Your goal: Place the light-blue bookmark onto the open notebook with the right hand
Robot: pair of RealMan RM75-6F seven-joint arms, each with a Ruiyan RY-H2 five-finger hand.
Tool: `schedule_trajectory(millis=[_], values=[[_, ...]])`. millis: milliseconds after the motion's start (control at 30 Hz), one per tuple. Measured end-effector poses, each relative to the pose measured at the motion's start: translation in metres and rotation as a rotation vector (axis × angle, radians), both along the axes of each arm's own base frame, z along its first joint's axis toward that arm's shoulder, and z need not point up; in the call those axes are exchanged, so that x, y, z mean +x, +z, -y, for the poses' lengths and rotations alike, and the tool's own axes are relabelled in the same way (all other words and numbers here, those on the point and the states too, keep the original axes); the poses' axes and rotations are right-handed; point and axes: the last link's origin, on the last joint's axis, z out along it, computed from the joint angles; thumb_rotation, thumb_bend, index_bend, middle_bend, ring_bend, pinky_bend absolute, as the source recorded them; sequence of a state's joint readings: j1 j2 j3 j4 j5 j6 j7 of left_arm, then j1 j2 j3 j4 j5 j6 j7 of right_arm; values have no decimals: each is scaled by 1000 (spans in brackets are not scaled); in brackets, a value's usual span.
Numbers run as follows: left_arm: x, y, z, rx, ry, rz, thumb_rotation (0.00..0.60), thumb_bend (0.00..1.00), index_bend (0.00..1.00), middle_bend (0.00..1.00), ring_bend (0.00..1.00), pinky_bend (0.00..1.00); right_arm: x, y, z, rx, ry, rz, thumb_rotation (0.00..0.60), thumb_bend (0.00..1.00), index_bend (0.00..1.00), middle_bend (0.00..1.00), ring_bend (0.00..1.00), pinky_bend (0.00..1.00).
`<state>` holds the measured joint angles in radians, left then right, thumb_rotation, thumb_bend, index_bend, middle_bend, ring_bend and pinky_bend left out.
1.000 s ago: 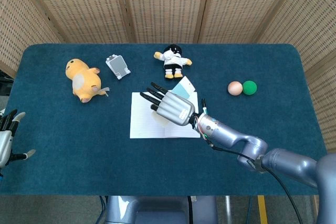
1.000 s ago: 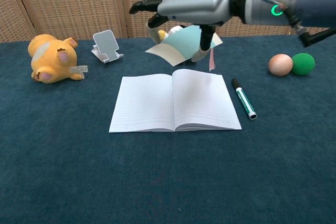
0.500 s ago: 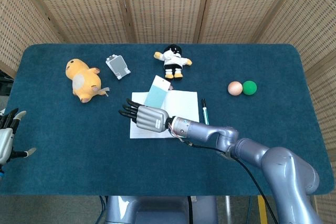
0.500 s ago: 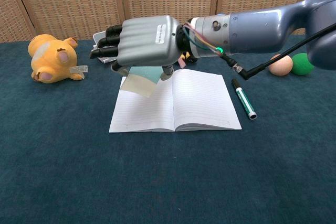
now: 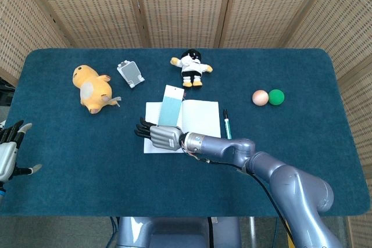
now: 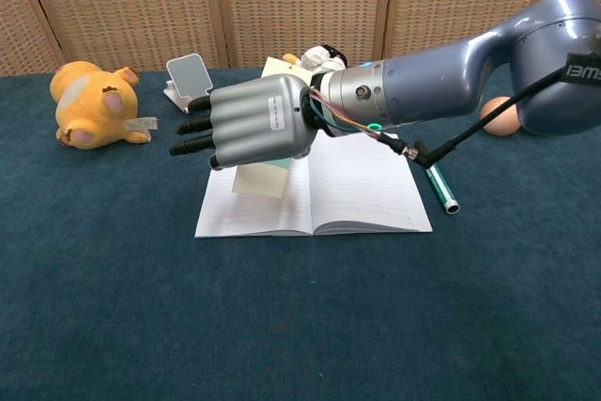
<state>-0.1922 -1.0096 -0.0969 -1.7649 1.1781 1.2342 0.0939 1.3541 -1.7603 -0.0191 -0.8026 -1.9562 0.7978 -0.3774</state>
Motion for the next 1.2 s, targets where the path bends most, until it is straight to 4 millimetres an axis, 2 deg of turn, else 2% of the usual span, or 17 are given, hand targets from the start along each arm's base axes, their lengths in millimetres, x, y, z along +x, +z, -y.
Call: schedule_trajectory(millis=[567,600,667,767,833,1100,1167,1200], values=[[0,-2,-2,-7,9,-10,600,0,0,0,0,0,-8,-15,-9,19,90,-56,600,232,568,0,0,117],[0,-2,-2,-8,9,-11,600,0,0,0,0,0,-8,-15,-9,21,94,-57,600,223,536,0,0,117],[0,-3,-2,-8,9,-13,600,0,0,0,0,0,-9,-15,-11,27,104,-60,600,197,408,0,0,118],[0,-2,-2,-5,8,-15,600,0,0,0,0,0,-11,-15,-12,32,114,-58,600,181,115,0,0,117],[0,-2,-2,-2,7,-17,600,0,0,0,0,0,-10,-14,-12,32,117,-49,600,180,34,0,0,117],[2,-5,-1,-8,-4,-27,600,0,0,0,0,0,-14,3,-9,14,125,-30,600,184,0,0,0,117],[2,-5,0,-9,-7,-27,600,0,0,0,0,0,-17,11,-8,3,115,-11,600,210,0,0,0,118],[2,-5,0,-10,-8,-27,600,0,0,0,0,0,-18,16,-7,0,105,7,600,256,0,0,0,118]])
